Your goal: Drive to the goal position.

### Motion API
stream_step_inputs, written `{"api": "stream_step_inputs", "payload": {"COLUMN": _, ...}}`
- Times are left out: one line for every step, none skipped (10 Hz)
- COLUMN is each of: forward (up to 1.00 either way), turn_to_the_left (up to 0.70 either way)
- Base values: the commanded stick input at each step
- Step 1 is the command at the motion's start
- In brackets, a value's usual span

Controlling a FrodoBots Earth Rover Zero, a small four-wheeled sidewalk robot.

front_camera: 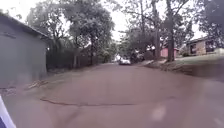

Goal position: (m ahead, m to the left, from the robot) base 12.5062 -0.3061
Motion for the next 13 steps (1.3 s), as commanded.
{"api": "stream_step_inputs", "payload": {"forward": 0.70, "turn_to_the_left": 0.00}}
{"api": "stream_step_inputs", "payload": {"forward": 0.70, "turn_to_the_left": 0.00}}
{"api": "stream_step_inputs", "payload": {"forward": 0.70, "turn_to_the_left": 0.00}}
{"api": "stream_step_inputs", "payload": {"forward": 0.70, "turn_to_the_left": 0.00}}
{"api": "stream_step_inputs", "payload": {"forward": 0.70, "turn_to_the_left": 0.00}}
{"api": "stream_step_inputs", "payload": {"forward": 0.70, "turn_to_the_left": 0.00}}
{"api": "stream_step_inputs", "payload": {"forward": 0.70, "turn_to_the_left": 0.00}}
{"api": "stream_step_inputs", "payload": {"forward": 0.70, "turn_to_the_left": 0.00}}
{"api": "stream_step_inputs", "payload": {"forward": 0.70, "turn_to_the_left": 0.00}}
{"api": "stream_step_inputs", "payload": {"forward": 0.70, "turn_to_the_left": 0.00}}
{"api": "stream_step_inputs", "payload": {"forward": 0.70, "turn_to_the_left": 0.00}}
{"api": "stream_step_inputs", "payload": {"forward": 0.70, "turn_to_the_left": 0.00}}
{"api": "stream_step_inputs", "payload": {"forward": 0.70, "turn_to_the_left": 0.00}}
